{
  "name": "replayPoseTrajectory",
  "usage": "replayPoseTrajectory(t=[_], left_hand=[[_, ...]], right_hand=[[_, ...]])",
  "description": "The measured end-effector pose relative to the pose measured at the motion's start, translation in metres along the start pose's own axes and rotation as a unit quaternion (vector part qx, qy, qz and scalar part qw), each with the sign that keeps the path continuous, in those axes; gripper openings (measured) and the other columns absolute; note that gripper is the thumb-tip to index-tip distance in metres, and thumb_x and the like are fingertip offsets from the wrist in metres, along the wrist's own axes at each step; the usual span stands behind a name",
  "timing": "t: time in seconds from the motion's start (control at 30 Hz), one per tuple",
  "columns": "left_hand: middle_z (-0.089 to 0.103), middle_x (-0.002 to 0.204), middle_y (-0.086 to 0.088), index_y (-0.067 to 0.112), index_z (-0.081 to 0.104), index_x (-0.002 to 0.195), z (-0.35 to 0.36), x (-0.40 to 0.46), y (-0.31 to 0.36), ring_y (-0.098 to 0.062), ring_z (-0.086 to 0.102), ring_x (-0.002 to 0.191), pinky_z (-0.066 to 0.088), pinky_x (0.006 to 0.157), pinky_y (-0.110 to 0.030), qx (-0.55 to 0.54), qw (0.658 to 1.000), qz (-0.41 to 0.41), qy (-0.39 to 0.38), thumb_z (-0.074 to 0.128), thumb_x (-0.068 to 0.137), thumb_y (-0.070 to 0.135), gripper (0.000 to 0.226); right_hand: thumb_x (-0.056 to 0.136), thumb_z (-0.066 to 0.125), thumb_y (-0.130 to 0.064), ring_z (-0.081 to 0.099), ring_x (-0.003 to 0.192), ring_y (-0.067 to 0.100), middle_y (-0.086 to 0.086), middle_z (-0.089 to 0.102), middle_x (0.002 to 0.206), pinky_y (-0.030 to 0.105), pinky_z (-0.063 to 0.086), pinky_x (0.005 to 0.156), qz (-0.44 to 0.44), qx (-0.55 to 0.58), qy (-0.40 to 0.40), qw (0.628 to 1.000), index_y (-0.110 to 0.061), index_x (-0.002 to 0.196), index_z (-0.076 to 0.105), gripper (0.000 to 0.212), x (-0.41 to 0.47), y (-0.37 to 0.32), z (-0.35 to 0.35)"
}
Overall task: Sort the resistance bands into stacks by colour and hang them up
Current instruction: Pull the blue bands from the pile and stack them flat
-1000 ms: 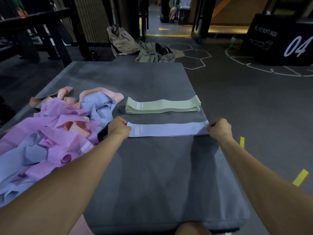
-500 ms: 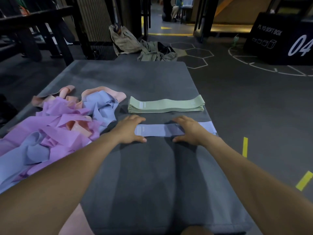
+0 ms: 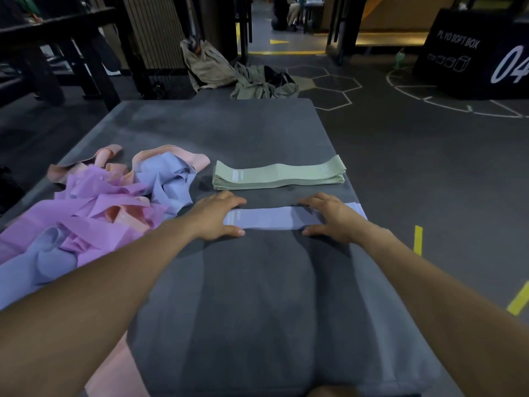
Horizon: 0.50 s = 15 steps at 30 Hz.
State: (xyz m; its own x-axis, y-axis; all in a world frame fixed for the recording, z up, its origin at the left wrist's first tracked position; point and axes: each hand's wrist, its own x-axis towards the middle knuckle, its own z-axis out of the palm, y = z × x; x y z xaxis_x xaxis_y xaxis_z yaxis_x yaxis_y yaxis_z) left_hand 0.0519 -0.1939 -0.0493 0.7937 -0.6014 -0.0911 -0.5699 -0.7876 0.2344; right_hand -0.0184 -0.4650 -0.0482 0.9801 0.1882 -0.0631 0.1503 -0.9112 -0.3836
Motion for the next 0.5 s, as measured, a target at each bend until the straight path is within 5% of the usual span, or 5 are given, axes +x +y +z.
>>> replayPoseTrajectory(t=[0.33,0.5], left_hand=[[0.038,0.138,0.000,0.022,0.034,0.142,0.012,0.030,0.062,-0.019,0.038,0.128,0.033,0.106,-0.032,-0.028,0.999,0.016,-0.001,0.069,0.078,0.047,0.077],[0.035,0.134,-0.001,0.021,0.036,0.140,0.025,0.044,0.081,-0.021,0.034,0.128,0.033,0.107,-0.037,-0.030,0.999,0.011,-0.021,0.059,0.088,0.040,0.060]], right_hand=[[0.078,0.072,-0.039,0.042,0.125,0.028,0.008,0.045,0.137,0.032,0.031,0.105,0.032,-0.072,0.002,0.997,-0.014,0.139,0.042,0.072,-0.018,0.038,-0.027],[0.083,0.067,-0.036,0.046,0.119,0.030,0.008,0.046,0.130,0.033,0.034,0.101,0.041,-0.062,-0.010,0.997,-0.016,0.137,0.044,0.062,-0.020,0.044,-0.023]])
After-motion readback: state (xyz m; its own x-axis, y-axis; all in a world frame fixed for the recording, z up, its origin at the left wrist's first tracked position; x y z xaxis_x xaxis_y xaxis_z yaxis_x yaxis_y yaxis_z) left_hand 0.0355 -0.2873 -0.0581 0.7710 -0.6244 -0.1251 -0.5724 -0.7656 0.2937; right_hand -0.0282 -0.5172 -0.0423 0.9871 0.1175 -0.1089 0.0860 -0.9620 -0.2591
